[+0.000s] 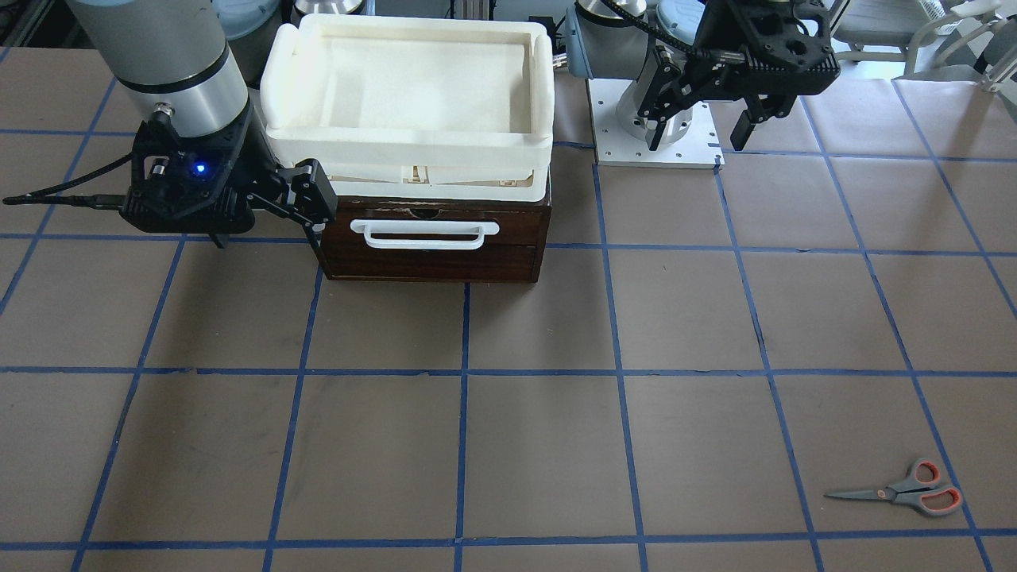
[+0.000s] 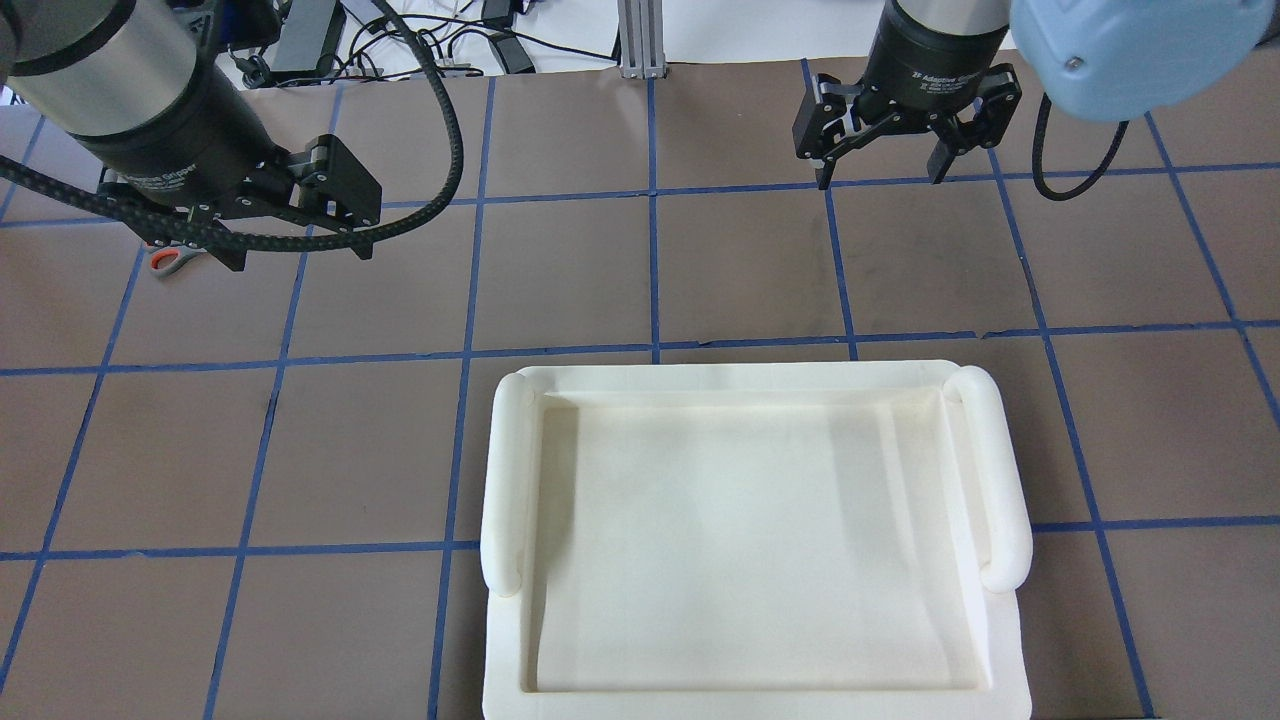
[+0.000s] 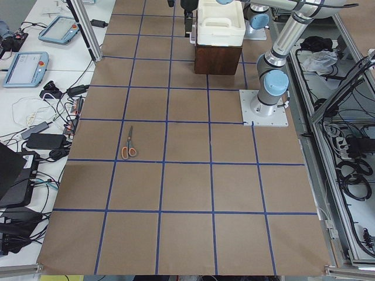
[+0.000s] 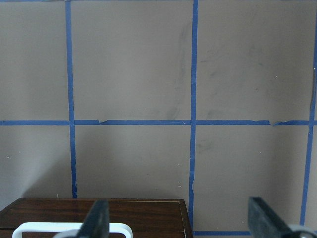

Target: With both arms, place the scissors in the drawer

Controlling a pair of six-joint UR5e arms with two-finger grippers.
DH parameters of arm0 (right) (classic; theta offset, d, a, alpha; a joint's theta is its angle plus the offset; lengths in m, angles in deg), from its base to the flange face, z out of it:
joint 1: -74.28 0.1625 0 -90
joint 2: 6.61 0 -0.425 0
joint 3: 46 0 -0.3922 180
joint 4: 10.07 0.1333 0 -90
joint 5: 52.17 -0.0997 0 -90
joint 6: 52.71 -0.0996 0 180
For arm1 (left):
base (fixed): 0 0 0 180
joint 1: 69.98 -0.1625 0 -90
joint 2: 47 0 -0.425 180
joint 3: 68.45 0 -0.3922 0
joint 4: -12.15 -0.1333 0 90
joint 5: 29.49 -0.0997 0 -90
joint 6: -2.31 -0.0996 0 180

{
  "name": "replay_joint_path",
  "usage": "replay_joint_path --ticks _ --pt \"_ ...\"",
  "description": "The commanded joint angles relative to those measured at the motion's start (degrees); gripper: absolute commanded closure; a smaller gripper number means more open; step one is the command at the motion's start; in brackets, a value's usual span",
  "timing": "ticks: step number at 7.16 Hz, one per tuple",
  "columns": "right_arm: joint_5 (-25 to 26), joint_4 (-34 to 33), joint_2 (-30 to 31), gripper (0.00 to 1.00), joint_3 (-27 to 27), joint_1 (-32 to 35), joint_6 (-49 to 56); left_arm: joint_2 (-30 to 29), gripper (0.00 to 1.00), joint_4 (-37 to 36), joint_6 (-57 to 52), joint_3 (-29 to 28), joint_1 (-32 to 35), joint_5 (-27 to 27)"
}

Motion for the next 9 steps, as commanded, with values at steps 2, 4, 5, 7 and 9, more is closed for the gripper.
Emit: replay_joint_path --ticks 2,4,5,7,9 --pt "0.09 -0.76 -0.26 0.0 0.0 -0.09 -0.09 0.0 0.0 0.0 0.0 0.0 0.0 0.0" --pt "-0.43 -1.9 0.0 0.0 -0.09 0.0 0.96 -0.09 0.0 -0.09 -0.61 0.17 -0.44 0.0" --pt "-0.44 -4.18 -0.09 0.0 0.0 -0.17 0.1 -0.18 0.0 -0.18 -0.96 2.09 -2.96 0.26" --pt "0.0 -4.55 -0.17 0.0 -0.09 -0.53 -3.13 -0.96 0.0 -0.35 -2.98 9.01 -5.35 0.09" --pt "-0.34 -5.25 -0.09 0.0 -0.18 -0.53 -17.4 -5.68 0.0 -3.05 -4.47 14.92 -12.44 -1.22"
